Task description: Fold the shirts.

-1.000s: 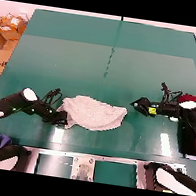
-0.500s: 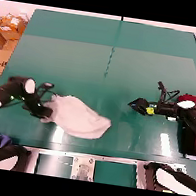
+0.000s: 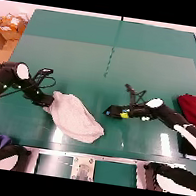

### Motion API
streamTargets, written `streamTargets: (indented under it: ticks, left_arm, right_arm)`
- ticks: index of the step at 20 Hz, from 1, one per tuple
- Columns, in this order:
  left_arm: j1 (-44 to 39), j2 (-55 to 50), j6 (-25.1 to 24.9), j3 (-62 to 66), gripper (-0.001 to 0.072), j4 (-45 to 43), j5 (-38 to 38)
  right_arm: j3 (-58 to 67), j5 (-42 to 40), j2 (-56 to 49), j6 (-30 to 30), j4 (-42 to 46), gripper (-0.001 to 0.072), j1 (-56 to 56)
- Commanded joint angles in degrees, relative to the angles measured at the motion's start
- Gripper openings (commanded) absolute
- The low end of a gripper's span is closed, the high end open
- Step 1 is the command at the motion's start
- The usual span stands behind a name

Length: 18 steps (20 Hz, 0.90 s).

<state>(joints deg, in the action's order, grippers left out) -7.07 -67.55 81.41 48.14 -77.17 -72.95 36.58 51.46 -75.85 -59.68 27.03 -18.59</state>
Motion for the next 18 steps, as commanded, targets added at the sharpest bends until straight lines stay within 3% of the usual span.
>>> streamTargets:
  ticks: [1,8,9,10,11,12,14,18]
  left_arm:
    - [0.2,0.0,-1.2,0.4,0.0023,3.2,1.9]
    - [0.2,0.0,-2.0,0.4,0.0023,6.7,2.9]
    - [0.2,0.0,-2.1,0.4,0.0023,7.3,3.1]
    - [0.2,0.0,-2.4,0.4,0.0023,7.8,3.0]
    - [0.2,0.0,-2.4,0.4,0.0023,7.8,2.9]
    - [0.2,0.0,-2.5,0.4,0.0023,7.6,2.5]
    - [0.2,0.0,-2.4,0.4,0.0023,3.9,0.3]
    - [0.2,0.1,0.5,0.4,0.0023,-11.7,-5.4]
  right_arm:
    - [3.1,-0.4,-1.9,1.3,-2.4,0.04,-9.0]
    - [8.2,-1.9,-6.3,1.5,-5.0,0.0378,-17.2]
    - [9.3,-1.9,-8.3,1.5,-5.1,0.0339,-18.4]
    - [10.5,-1.9,-10.0,1.5,-5.0,0.0255,-19.3]
    - [11.7,-1.9,-11.3,1.7,-5.0,0.0082,-19.6]
    - [12.7,-2.1,-11.4,1.9,-4.9,0.001,-19.2]
    - [14.7,-1.5,-10.6,1.8,-3.2,0.0008,-15.6]
    - [16.0,2.6,-5.5,-3.1,7.5,0.0008,0.9]
